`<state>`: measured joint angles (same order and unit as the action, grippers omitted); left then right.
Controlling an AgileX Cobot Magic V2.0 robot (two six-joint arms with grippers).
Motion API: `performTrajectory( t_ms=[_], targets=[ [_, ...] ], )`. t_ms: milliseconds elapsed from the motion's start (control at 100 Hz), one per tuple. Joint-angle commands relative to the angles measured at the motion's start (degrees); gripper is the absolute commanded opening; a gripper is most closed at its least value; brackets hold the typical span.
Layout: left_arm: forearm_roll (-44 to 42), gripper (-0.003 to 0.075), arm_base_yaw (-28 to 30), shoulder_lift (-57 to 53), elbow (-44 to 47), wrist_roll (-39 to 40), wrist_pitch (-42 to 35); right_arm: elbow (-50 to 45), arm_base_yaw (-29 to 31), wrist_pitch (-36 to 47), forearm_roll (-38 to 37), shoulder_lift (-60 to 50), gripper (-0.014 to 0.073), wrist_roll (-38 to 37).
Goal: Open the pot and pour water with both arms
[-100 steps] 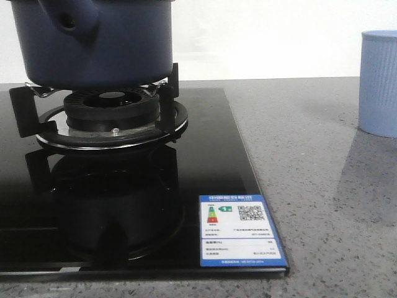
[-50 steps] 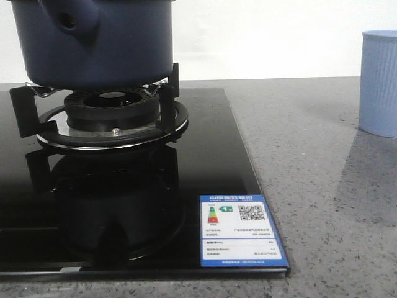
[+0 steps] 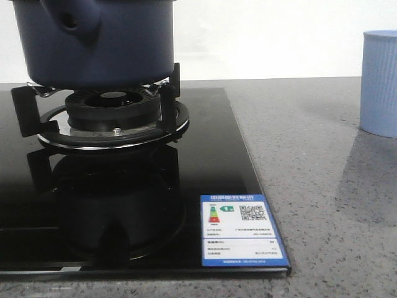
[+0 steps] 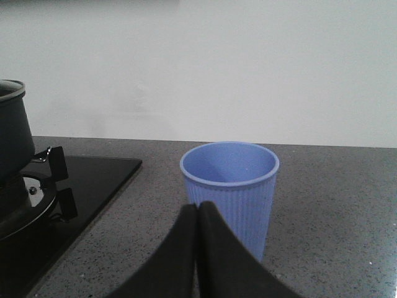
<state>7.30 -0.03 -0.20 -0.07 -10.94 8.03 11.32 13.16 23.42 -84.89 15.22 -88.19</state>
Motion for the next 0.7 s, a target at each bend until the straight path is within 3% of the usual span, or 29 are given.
performTrajectory(
  t_ms=[0,150,320,480,690],
  targets=[
    [0.07,-0.0016,-0.34,-1.36,0.78,0.67,-4.33,1.44,-1.15,-0.37,11.6,3.08,-0.0041,11.78],
    [0.07,-0.0016,-0.34,-1.36,0.78,0.67,-4.33,1.44,-5.71,-3.67,35.87,5.24,-0.0041,38.69],
    [0.07,-0.0016,-0.34,-1.36,0.78,0.67,-4.33,1.44,-10.96,-16.17,61.65,5.35,-0.0041,63.47],
    [0.07,-0.0016,-0.34,-1.36,0.78,0.67,-4.33,0.89,-13.35,-17.71,70.58,3.98,-0.0041,79.67],
    [0.07,-0.0016,-0.34,-1.36,0.78,0.67,-4.33,-7.21,-11.99,-16.28,76.2,-3.99,-0.0041,84.63]
  ],
)
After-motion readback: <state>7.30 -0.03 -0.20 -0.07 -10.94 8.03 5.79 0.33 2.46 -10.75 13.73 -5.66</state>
